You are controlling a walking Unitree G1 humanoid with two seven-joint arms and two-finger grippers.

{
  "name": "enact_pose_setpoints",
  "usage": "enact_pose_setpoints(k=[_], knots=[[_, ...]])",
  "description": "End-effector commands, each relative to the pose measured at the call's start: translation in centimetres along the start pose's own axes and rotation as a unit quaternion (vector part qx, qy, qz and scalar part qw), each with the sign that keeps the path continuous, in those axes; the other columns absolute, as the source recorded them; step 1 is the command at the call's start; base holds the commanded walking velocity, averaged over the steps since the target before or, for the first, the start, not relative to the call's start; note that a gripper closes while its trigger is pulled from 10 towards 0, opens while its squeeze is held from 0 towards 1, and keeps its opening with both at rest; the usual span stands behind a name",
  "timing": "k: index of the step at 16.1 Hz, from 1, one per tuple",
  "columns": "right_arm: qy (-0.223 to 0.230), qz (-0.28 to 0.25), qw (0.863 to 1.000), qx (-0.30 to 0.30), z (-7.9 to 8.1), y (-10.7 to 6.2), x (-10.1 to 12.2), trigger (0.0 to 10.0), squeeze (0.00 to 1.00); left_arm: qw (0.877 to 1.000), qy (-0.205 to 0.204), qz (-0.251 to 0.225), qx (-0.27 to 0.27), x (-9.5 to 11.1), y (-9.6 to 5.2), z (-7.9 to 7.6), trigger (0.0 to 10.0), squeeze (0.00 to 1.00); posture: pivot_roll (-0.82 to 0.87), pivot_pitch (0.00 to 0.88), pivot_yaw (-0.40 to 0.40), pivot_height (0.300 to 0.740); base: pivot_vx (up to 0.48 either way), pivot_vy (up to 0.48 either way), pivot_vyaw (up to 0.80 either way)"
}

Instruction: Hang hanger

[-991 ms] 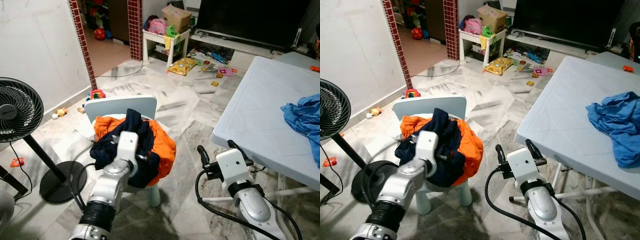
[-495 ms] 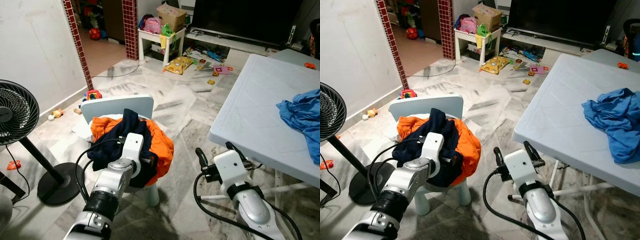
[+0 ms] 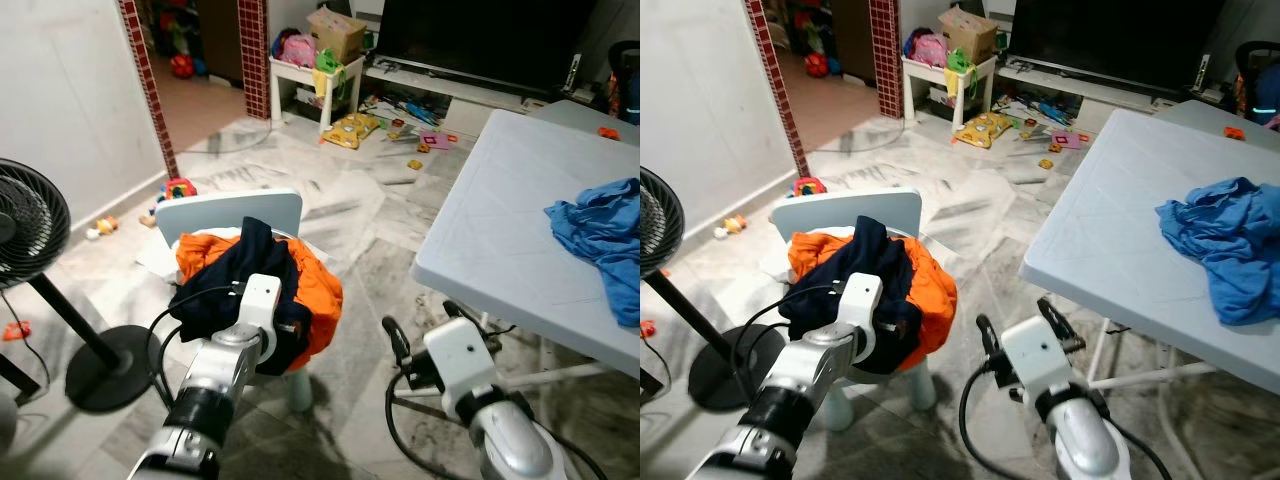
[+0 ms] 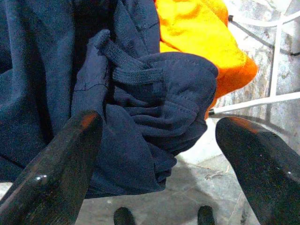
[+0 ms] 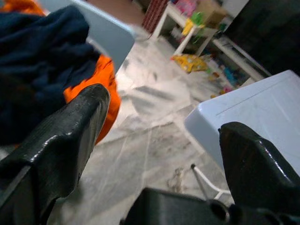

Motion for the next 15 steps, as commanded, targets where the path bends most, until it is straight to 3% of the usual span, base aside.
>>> enact_pose_setpoints(k=[1, 3, 7, 12, 15], knots=[[-0.006, -0.009, 1.0, 0.01, 0.2, -0.2, 0.9, 10.0, 0.0, 1.0, 0.01, -0.005, -0.002, 0.4, -0.2, -0.2, 10.0, 0.0, -0.02, 0.0, -0.11, 0.74, 0.0, 0.0, 0.0], [0.001, -0.007, 0.999, 0.035, 1.4, -0.8, 1.5, 10.0, 0.0, 1.0, 0.009, -0.007, 0.005, 0.1, -0.5, 0.2, 10.0, 0.0, -0.02, 0.0, -0.132, 0.74, 0.0, 0.0, 0.0], [0.029, 0.02, 0.999, 0.038, 2.0, -2.0, 0.9, 10.0, 0.0, 1.0, 0.01, -0.015, 0.013, 0.1, -0.9, 0.5, 10.0, 0.0, -0.02, 0.024, -0.152, 0.74, 0.0, 0.0, 0.0], [0.057, 0.04, 0.997, 0.038, 2.8, -3.0, 0.9, 10.0, 0.0, 0.999, 0.016, -0.024, 0.015, 1.4, 0.0, -0.3, 10.0, 0.0, -0.04, 0.067, -0.155, 0.74, 0.0, 0.0, 0.0], [0.076, 0.055, 0.995, 0.026, 2.6, -3.7, 0.7, 10.0, 0.0, 0.999, 0.041, -0.028, 0.022, 2.1, 0.7, -0.3, 10.0, 0.0, -0.06, 0.086, -0.154, 0.74, 0.0, 0.0, 0.0]])
Point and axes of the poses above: a point about 5 cm out from each wrist's last joint towards the gripper, its own y axis pointing out of the wrist towards the gripper, its own x axis along the axis of the wrist's last joint, z = x × y, the point moved 4 cm from there along y, pointing out of the wrist towards the gripper, and after that the axes turned 11 degrees about -y, right-handed, at the moved point
